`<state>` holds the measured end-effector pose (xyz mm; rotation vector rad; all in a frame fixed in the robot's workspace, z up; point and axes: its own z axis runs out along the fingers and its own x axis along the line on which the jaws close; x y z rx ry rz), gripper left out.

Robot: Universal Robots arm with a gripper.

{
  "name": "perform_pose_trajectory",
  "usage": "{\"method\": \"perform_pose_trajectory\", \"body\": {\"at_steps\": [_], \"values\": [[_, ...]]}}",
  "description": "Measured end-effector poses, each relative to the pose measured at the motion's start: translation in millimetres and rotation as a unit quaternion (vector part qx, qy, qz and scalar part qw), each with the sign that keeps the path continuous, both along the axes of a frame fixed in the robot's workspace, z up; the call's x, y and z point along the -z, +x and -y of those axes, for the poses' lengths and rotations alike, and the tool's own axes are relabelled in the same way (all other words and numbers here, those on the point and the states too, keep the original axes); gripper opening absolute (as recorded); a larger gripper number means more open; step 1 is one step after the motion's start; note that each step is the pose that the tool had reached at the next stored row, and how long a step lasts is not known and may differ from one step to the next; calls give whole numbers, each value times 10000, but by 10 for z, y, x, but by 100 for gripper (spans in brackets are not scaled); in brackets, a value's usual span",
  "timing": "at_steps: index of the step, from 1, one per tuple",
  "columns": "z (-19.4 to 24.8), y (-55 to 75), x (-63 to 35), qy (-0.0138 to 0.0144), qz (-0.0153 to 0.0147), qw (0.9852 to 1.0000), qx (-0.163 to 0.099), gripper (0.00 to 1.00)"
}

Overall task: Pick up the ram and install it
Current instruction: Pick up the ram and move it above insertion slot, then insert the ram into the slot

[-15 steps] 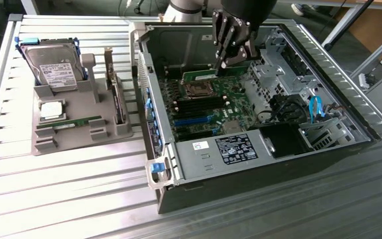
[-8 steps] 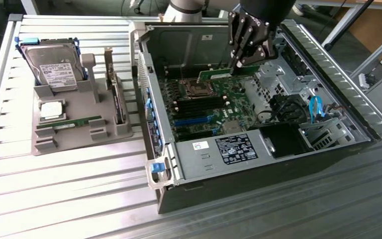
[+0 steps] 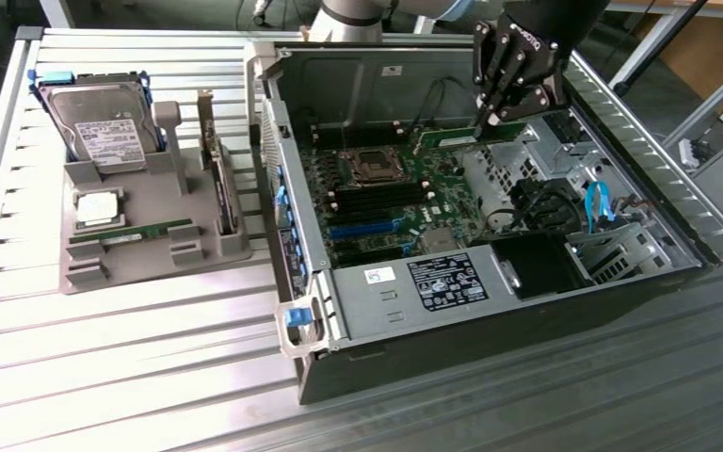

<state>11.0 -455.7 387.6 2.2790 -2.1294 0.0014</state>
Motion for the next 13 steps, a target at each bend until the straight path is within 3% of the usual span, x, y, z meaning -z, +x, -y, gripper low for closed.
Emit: {"method": "perform_pose_trajectory", "body": {"at_steps": [1,2,13], "values": [[-122,155,0,-49,0,10000,1,12],[-168,155,0,-49,0,10000,0,12],[-168,157,0,-49,0,10000,0,12]]}}
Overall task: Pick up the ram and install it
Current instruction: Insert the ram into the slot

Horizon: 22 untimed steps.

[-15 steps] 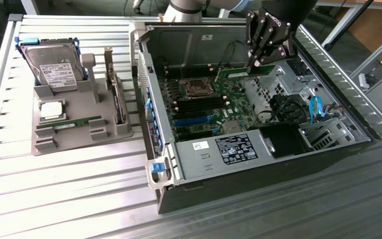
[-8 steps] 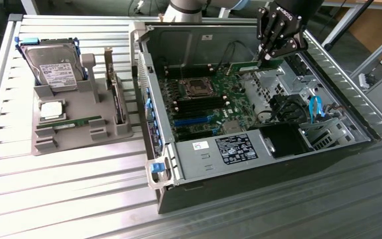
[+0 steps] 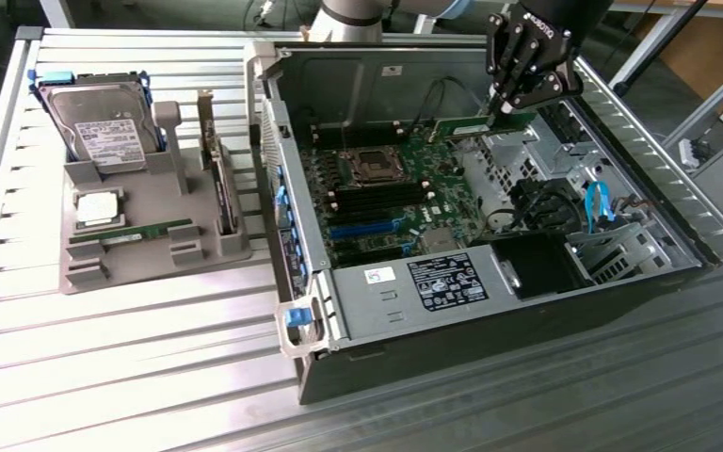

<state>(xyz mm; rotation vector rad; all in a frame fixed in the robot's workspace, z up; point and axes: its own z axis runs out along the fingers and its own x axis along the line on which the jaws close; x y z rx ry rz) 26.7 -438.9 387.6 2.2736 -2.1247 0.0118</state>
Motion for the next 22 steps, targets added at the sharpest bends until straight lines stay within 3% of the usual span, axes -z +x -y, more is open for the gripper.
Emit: {"method": "perform_pose_trajectory", "body": {"at_steps": [3,12,17,22], "values": [[0,-13,10,0,0,10000,6,12],[0,-54,169,3,0,10000,41,12],[0,-106,222,4,0,9998,223,12],[-41,-138,318,3,0,9997,261,12]]}}
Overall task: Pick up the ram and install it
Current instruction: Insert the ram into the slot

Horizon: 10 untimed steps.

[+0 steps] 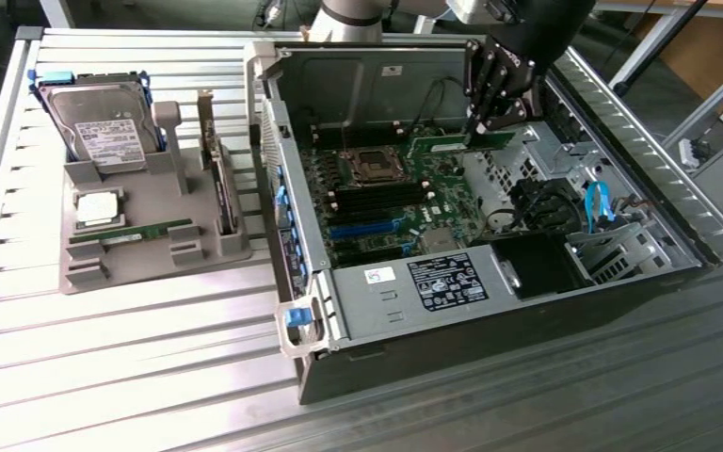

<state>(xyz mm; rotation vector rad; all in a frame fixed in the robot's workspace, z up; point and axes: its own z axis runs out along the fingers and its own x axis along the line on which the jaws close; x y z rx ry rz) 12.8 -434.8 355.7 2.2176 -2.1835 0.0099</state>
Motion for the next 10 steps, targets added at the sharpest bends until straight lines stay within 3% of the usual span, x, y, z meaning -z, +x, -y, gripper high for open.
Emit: {"method": "perform_pose_trajectory", "body": {"at_steps": [10], "values": [[-26,-138,99,0,0,10000,0,12]]}}
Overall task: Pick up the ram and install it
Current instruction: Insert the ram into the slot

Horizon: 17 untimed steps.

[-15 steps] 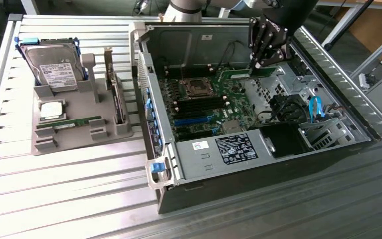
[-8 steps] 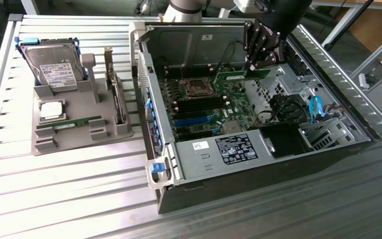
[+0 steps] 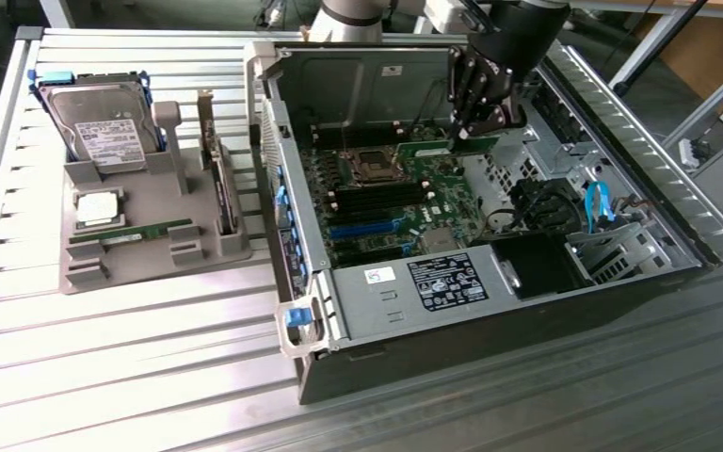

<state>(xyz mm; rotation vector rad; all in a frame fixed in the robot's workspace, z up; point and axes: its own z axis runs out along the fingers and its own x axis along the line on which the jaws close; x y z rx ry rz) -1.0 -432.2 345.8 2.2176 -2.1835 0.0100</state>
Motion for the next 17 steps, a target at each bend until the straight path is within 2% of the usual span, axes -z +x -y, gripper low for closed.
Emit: {"method": "perform_pose_trajectory", "body": {"at_steps": [9,17], "values": [[0,-106,51,-2,0,10000,0,12],[-17,-188,134,-3,0,10000,0,12]]}}
